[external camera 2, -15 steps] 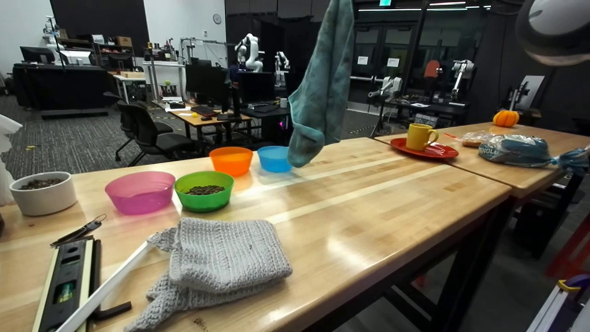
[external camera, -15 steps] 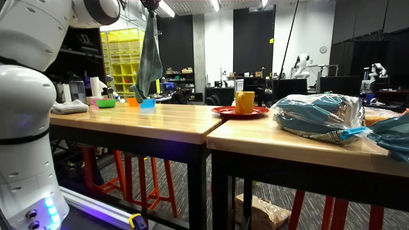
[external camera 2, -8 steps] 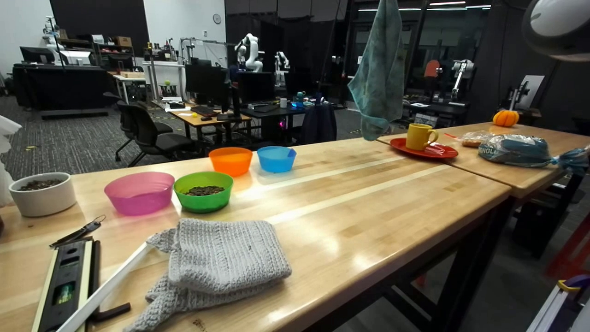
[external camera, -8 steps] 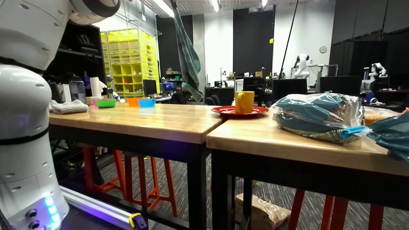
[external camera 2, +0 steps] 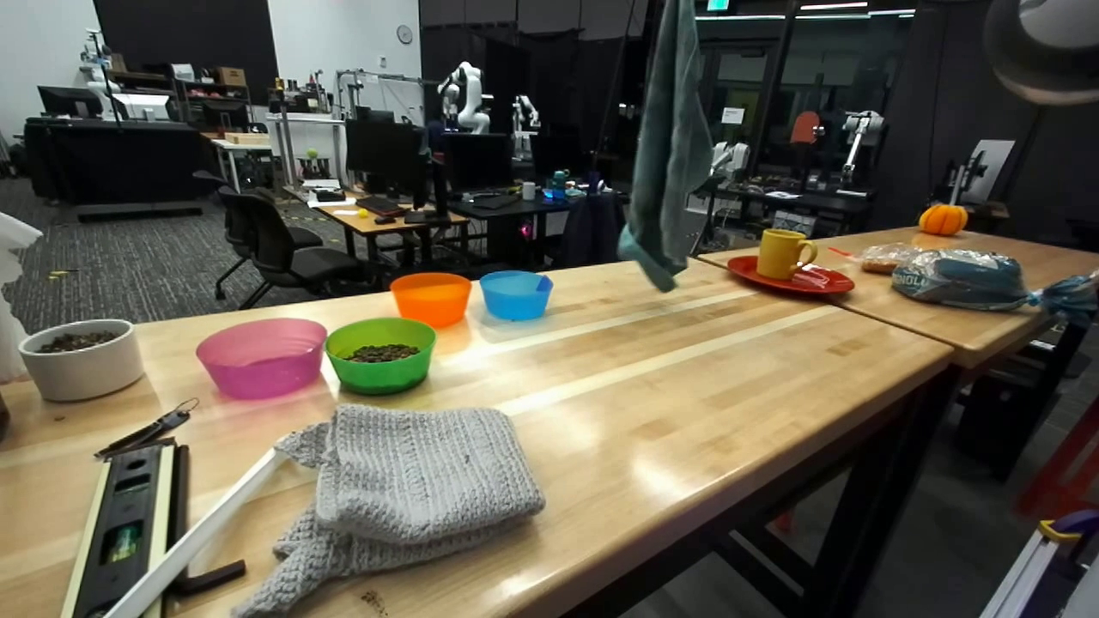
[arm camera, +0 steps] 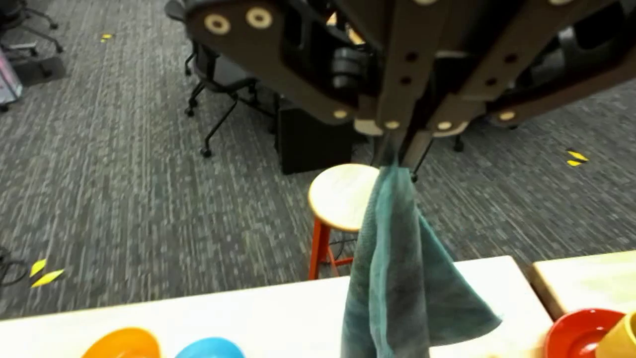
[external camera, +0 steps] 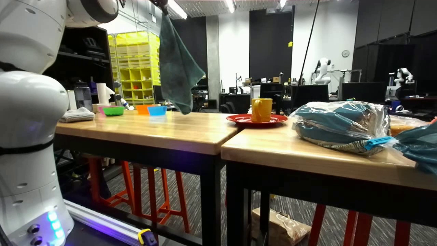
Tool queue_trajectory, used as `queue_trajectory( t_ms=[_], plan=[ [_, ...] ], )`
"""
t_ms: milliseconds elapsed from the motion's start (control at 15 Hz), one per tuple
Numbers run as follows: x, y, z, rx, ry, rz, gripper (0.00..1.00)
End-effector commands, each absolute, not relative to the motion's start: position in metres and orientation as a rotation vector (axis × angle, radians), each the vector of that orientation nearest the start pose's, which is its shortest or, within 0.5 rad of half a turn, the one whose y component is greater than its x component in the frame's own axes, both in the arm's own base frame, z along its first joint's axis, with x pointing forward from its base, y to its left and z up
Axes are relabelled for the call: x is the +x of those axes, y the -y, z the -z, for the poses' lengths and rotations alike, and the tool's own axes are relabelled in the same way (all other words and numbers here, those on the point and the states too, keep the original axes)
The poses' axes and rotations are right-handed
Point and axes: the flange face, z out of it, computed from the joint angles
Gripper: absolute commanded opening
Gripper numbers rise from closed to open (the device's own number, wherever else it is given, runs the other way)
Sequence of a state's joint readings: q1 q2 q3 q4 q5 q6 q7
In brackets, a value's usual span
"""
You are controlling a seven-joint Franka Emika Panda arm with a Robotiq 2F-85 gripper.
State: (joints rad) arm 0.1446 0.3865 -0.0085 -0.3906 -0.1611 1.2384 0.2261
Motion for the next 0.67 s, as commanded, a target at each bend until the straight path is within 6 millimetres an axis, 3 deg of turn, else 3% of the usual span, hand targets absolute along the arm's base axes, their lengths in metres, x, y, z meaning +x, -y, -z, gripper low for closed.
queue_trajectory(
  t_ms=[0,200,600],
  plan=[
    [0.505,-0.112,-0.865,-3.124,0.020,0.606,0.37],
    [0.495,-0.136,-0.862,-3.115,0.225,0.552,0.57],
    [0.508,-0.129,-0.851,-3.134,0.284,0.514,0.99]
  ],
)
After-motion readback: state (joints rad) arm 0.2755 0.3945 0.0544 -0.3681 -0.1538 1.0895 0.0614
